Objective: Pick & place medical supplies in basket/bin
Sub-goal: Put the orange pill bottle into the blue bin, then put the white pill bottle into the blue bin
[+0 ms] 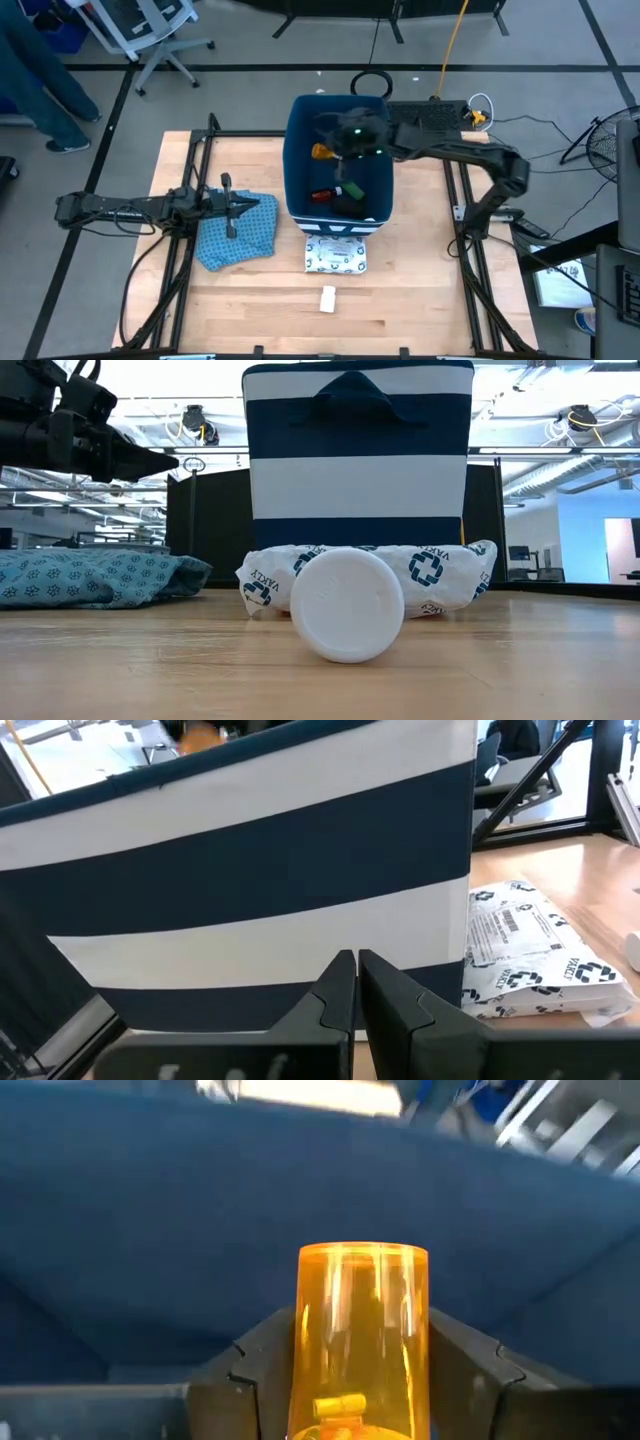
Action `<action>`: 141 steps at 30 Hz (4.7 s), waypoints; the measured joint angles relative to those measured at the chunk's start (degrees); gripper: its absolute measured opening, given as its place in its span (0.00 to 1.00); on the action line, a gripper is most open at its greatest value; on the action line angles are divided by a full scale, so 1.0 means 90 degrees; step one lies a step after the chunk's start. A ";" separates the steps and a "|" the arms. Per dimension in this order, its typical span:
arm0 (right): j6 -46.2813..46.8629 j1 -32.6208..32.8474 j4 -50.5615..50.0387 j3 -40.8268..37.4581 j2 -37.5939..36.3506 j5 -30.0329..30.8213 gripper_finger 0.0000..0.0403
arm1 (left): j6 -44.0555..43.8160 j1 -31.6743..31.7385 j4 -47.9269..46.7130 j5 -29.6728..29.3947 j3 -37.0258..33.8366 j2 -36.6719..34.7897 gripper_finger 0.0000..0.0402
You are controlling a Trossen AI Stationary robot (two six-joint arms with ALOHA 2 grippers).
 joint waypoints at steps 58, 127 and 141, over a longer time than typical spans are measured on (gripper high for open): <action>0.0416 0.0083 -0.0320 -0.0012 -0.0400 0.0535 0.58 | -0.0036 0.0000 -0.0316 0.0005 0.0002 0.0000 0.05; 0.1245 0.1251 0.6217 -0.9542 -0.8571 -0.0971 0.00 | -0.0472 -0.1638 -0.0502 -0.0525 0.1423 0.1368 0.05; 0.1273 0.1251 0.6285 -0.9555 -0.8571 -0.0977 0.00 | 0.1038 -0.3390 -0.4283 -0.1209 0.7283 0.7127 0.05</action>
